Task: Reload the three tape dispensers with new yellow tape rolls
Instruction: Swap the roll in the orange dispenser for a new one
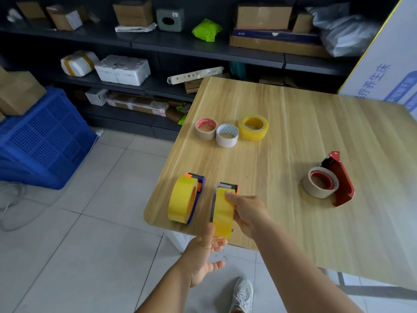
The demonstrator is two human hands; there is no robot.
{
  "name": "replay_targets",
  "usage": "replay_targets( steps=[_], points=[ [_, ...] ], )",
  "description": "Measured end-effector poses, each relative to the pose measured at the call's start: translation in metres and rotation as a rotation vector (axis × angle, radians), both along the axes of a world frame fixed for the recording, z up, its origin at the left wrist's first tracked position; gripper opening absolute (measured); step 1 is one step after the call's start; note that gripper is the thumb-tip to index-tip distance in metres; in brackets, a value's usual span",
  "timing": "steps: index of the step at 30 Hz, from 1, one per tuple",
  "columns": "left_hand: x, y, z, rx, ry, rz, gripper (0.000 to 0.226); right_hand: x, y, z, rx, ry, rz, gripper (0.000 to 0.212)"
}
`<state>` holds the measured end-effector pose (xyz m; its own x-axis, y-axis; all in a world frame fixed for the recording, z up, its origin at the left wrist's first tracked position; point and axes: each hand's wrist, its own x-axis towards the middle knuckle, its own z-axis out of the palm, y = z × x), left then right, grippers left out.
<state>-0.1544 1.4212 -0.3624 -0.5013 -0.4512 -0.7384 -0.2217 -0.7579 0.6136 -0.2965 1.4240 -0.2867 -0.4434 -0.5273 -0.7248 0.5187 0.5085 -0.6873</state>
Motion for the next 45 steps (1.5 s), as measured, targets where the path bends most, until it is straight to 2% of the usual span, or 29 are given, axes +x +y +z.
replay_targets(
  steps=[6, 16, 21, 23, 25, 27, 28, 31, 32, 36, 39, 45],
  points=[
    [-0.005, -0.006, 0.003, 0.003, -0.033, -0.04, 0.078, -0.001, -0.004, -0.007, -0.02, 0.009, 0.0, 0.017],
    [-0.008, -0.01, 0.008, 0.009, -0.081, -0.127, 0.077, -0.002, -0.006, -0.012, 0.016, 0.107, -0.001, 0.021],
    [-0.011, -0.011, 0.02, 0.036, -0.23, -0.187, 0.093, 0.0, -0.005, -0.015, 0.013, 0.18, -0.033, 0.025],
    [-0.01, -0.008, 0.026, -0.095, -0.325, -0.157, 0.079, 0.004, -0.004, -0.018, 0.023, 0.209, -0.03, 0.029],
    [-0.01, -0.007, 0.025, -0.402, -0.381, -0.07, 0.068, 0.007, -0.002, -0.019, 0.033, 0.239, -0.033, 0.033],
    [-0.012, -0.008, 0.03, -0.691, -0.356, 0.003, 0.044, 0.008, -0.002, -0.017, 0.039, 0.284, -0.032, 0.035],
    [-0.013, -0.008, 0.034, -0.809, -0.318, 0.006, 0.039, 0.01, -0.001, -0.015, 0.043, 0.311, -0.025, 0.034],
    [-0.015, -0.007, 0.038, -1.042, -0.269, -0.077, 0.039, 0.014, 0.007, -0.012, 0.042, 0.4, 0.042, 0.027],
    [-0.015, -0.007, 0.038, -1.064, -0.269, -0.108, 0.039, 0.016, 0.012, -0.011, 0.027, 0.42, 0.077, 0.027],
    [-0.018, -0.015, 0.041, -0.996, -0.282, -0.157, 0.047, 0.023, 0.029, -0.01, -0.04, 0.542, 0.239, 0.057],
    [-0.018, -0.021, 0.047, -1.031, -0.363, -0.243, 0.041, 0.022, 0.033, -0.008, -0.021, 0.613, 0.309, 0.06],
    [-0.021, -0.033, 0.06, -1.066, -0.432, -0.396, 0.028, 0.017, 0.027, -0.008, 0.013, 0.578, 0.31, 0.062]
  ],
)
